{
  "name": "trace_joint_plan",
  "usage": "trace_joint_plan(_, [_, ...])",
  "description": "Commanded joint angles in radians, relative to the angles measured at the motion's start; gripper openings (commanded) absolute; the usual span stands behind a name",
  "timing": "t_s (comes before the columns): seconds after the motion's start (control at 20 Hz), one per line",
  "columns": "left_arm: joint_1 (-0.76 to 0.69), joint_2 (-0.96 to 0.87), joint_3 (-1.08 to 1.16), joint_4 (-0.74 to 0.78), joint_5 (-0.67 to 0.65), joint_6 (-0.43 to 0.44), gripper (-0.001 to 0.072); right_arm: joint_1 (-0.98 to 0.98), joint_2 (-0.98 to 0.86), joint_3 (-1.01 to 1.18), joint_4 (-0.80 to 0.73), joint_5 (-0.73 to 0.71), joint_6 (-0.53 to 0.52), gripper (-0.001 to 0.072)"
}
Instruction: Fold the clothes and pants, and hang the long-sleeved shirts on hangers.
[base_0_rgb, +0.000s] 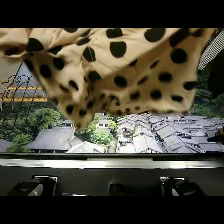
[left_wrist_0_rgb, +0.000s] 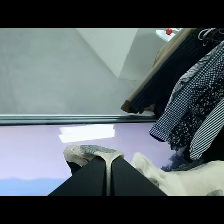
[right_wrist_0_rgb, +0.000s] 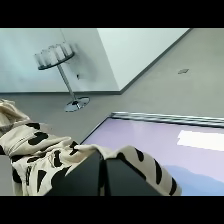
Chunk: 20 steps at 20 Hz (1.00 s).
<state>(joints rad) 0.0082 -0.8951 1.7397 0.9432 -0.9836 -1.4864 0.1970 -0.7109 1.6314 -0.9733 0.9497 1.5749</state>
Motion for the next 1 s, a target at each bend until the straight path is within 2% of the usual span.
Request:
trace_joint_plan(0.0, [0.0, 0.041, -0.022, 0.004, -0.048, -0.017, 0.0015, 0.0, 0.008, 0.003, -0.023, 0.048, 0.117, 0.0018])
trace_joint_plan(0.15, [-0.002, -0.016, -0.11, 0.004, 0.0, -0.016, 0.0015, 0.0, -0.133, 0.003, -0.023, 0.036, 0.151, 0.0019])
trace_joint_plan(0.35, [-0.053, -0.21, -0.216, 0.004, 0.299, -0.004, 0.0015, 0.0, -0.406, 0.003, -0.023, -0.05, 0.15, 0.0019])
trace_joint_plan(0.45, [-0.087, -0.364, -0.217, 0.003, 0.388, -0.005, 0.0015, 0.0, -0.555, 0.003, -0.023, -0.128, 0.142, 0.002])
trace_joint_plan(0.65, [-0.138, -0.662, -0.217, -0.001, 0.397, -0.011, 0.0015, 0.0, -0.831, 0.003, -0.018, -0.151, 0.145, 0.002])
trace_joint_plan(0.75, [-0.148, -0.774, -0.217, -0.024, 0.372, -0.085, 0.0021, 0.0, -0.933, 0.003, -0.016, -0.125, 0.145, 0.002])
trace_joint_plan(0.8, [-0.147, -0.809, -0.217, -0.046, 0.351, -0.119, 0.0056, 0.0, -0.967, 0.003, -0.016, -0.106, 0.145, 0.002])
trace_joint_plan(0.85, [-0.143, -0.832, -0.217, -0.064, 0.33, -0.148, 0.0161, -0.001, -0.99, 0.003, -0.016, -0.085, 0.145, 0.002])
trace_joint_plan(0.9, [-0.135, -0.838, -0.217, -0.073, 0.31, -0.166, 0.0312, -0.002, -0.997, 0.003, -0.019, -0.071, 0.14, 0.0024])
trace_joint_plan(0.95, [-0.123, -0.832, -0.213, -0.073, 0.289, -0.168, 0.0429, -0.004, -0.991, 0.004, -0.033, -0.062, 0.131, 0.0026])
